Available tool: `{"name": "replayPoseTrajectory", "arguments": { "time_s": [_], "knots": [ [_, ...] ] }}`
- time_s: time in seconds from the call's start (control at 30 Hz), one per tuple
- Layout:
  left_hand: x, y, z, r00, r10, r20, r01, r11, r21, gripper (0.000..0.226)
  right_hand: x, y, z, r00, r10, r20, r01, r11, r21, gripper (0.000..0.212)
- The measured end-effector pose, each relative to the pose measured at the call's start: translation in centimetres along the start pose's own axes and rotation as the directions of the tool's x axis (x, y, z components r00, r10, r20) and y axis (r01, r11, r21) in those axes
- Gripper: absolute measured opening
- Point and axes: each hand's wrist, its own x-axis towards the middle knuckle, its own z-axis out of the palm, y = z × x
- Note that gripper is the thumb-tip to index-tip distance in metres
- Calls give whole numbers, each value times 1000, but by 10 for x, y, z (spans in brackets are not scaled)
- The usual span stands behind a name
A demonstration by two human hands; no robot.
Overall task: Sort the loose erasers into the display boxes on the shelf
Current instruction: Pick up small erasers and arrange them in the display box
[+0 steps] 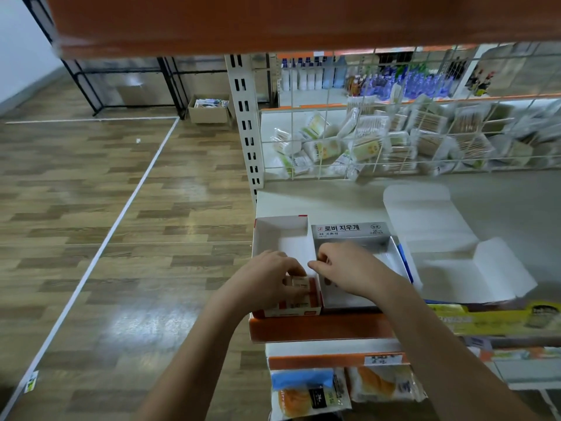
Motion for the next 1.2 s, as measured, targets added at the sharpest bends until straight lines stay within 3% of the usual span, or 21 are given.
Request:
{"name": "replayPoseTrajectory", "arguments": {
  "time_s": [0.17, 0.43, 1.2],
  "knots": [
    [5, -1, -4, 1000, -14, 21, 16, 997, -69, 24, 0, 1, 0, 1000, -3, 11, 3, 1000, 4, 32],
    [17, -3, -24, 978, 24, 210, 16, 982, -190, 21, -1, 1, 2, 1000, 17, 23, -18, 1000, 9, 27],
    [22, -3, -28, 972, 38, 231, -21, 997, -77, 23, 4, -6, 1, 996, 14, 92, -6, 996, -92, 28]
  ]
}}
